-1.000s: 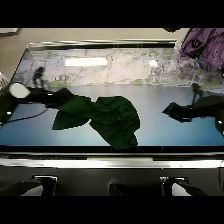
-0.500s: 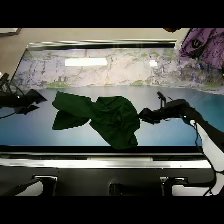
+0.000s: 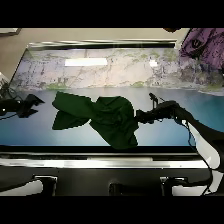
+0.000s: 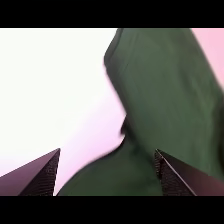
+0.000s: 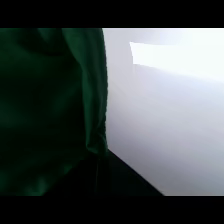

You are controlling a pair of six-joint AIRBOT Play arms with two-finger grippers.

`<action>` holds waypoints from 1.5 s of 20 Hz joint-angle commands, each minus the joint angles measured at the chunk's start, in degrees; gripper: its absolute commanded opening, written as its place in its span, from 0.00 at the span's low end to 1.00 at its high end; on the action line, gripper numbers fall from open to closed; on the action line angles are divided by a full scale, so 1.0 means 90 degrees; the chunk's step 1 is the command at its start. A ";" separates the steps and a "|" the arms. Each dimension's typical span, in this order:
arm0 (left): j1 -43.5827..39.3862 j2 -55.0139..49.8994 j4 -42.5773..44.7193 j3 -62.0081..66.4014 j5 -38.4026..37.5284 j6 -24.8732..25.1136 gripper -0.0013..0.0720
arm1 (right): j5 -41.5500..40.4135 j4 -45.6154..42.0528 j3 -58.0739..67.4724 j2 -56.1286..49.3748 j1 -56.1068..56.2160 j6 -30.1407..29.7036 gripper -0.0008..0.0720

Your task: Fold the clothes and pants, and hang the long-sleeved shirts on hangers.

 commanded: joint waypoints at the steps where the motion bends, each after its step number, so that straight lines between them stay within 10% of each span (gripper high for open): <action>1: -0.0109 -0.0996 -0.1698 -0.0017 0.0923 0.1222 0.94 | -0.0136 -0.0083 0.0010 0.0325 -0.0002 0.0185 0.05; 5: -0.0423 -0.2191 -0.2076 0.0661 0.1209 0.1447 0.92 | -0.0357 -0.0114 0.0010 0.0636 -0.0002 0.0323 0.05; 7: -0.0546 -0.2633 -0.2076 0.1134 0.1185 0.1445 0.67 | -0.0398 -0.0206 0.0010 0.0755 -0.0002 0.0442 0.05; 10: -0.0690 -0.2943 -0.2076 0.1617 0.0969 0.1423 0.04 | -0.0362 -0.0291 0.0012 0.0964 -0.0002 0.0546 0.05; 19: -0.0617 -0.0746 -0.1358 0.3813 0.0175 0.1307 0.03 | -0.0274 -0.2455 0.3337 0.2334 -0.0002 0.1579 0.05; 30: -0.0602 0.4034 0.1756 0.4065 -0.1977 -0.0928 0.03 | -0.2174 -0.4019 0.5911 0.5030 -0.0002 0.2856 0.05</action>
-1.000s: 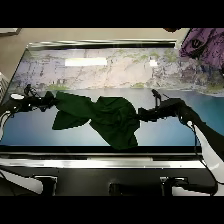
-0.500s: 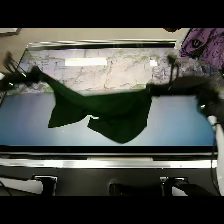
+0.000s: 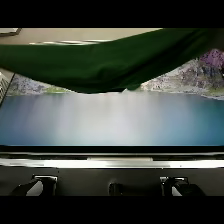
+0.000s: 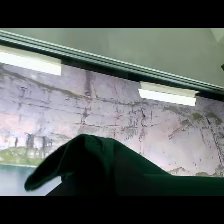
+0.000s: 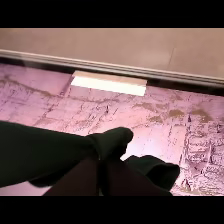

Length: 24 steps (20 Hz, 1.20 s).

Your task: Fold the clothes and pants, and hang the long-sleeved shirts on hangers.

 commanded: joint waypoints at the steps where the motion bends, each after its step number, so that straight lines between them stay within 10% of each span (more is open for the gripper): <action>1: 0.0002 0.1047 0.0935 0.0027 -0.0568 -0.0814 0.03 | -0.0425 -0.0379 0.0209 0.0682 -0.0002 0.0852 0.05; 9: -0.0053 -0.0505 0.0865 -0.1200 -0.0469 -0.0221 0.04 | -0.0991 -0.0325 0.0146 -0.2023 0.0024 0.1790 0.05; 21: -0.1086 -0.5241 0.0126 -0.2195 0.2599 0.0296 0.04 | 0.0457 0.0221 -0.0206 -0.6917 0.0024 0.1481 0.06; 24: -0.0976 -0.5226 0.0066 -0.1974 0.2181 0.0250 0.50 | 0.0221 0.0355 -0.0204 -0.6812 -0.0036 0.0998 0.38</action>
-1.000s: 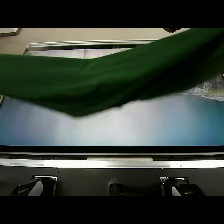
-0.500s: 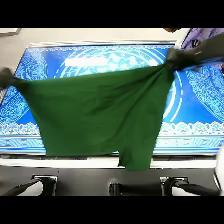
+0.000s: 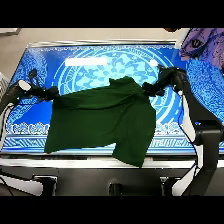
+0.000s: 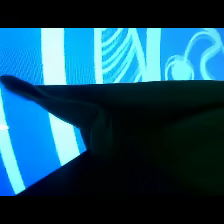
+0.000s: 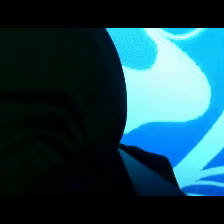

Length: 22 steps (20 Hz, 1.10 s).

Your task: Fold the clothes and pants, and hang the long-sleeved shirts on hangers.

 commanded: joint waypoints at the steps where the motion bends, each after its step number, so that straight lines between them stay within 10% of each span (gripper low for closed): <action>1: 0.0129 -0.0168 -0.0158 0.0304 -0.0372 0.0002 0.71 | -0.0250 0.0194 0.0000 -0.0017 -0.0107 -0.0775 0.42; 2: 0.0306 -0.0019 -0.0153 0.0457 -0.0680 0.0083 0.86 | -0.0529 0.0199 -0.0002 0.0189 -0.0202 -0.1212 0.46; 6: 0.1273 0.1027 -0.0119 0.0304 -0.1659 0.0454 0.86 | -0.1083 0.0767 -0.0629 0.1341 -0.1263 -0.1877 0.51; 13: 0.2339 0.3670 -0.0090 -0.3004 -0.1911 0.0277 0.85 | -0.0874 0.1464 -0.5705 0.3781 -0.2861 -0.2839 0.51; 22: 0.2339 0.4165 -0.0092 -0.3553 -0.1933 0.0277 0.85 | 0.0029 0.3094 -0.7536 0.3565 -0.2844 -0.4218 0.54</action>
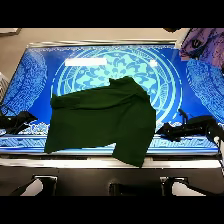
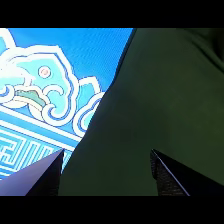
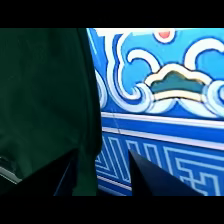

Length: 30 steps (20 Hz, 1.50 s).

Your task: Fold the clothes and pants, and hang the long-sleeved shirts on hangers.

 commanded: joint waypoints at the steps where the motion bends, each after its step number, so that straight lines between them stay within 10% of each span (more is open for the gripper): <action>1: 0.0019 0.0087 -0.0027 -0.0097 -0.0027 -0.0010 0.85 | 0.0233 0.0750 -0.0338 -0.0243 -0.0022 -0.0631 0.54; 9: 0.0401 0.0129 0.0005 -0.0253 -0.0896 -0.0202 0.85 | -0.0192 0.0891 -0.0338 -0.0891 -0.0022 -0.0850 0.39; 11: 0.0862 0.0277 -0.0090 -0.0707 -0.0896 0.0243 0.85 | -0.0189 0.0916 -0.0338 -0.0891 -0.0022 -0.0937 0.07; 16: 0.1554 0.0238 -0.0787 -0.1940 -0.0874 0.1229 0.85 | -0.0279 0.0918 -0.0338 -0.0882 -0.0022 -0.0952 0.05; 30: 0.1722 -0.0301 -0.0559 -0.2448 -0.0695 0.1348 0.83 | -0.0350 0.0916 -0.0338 0.0078 -0.0022 -0.0918 0.05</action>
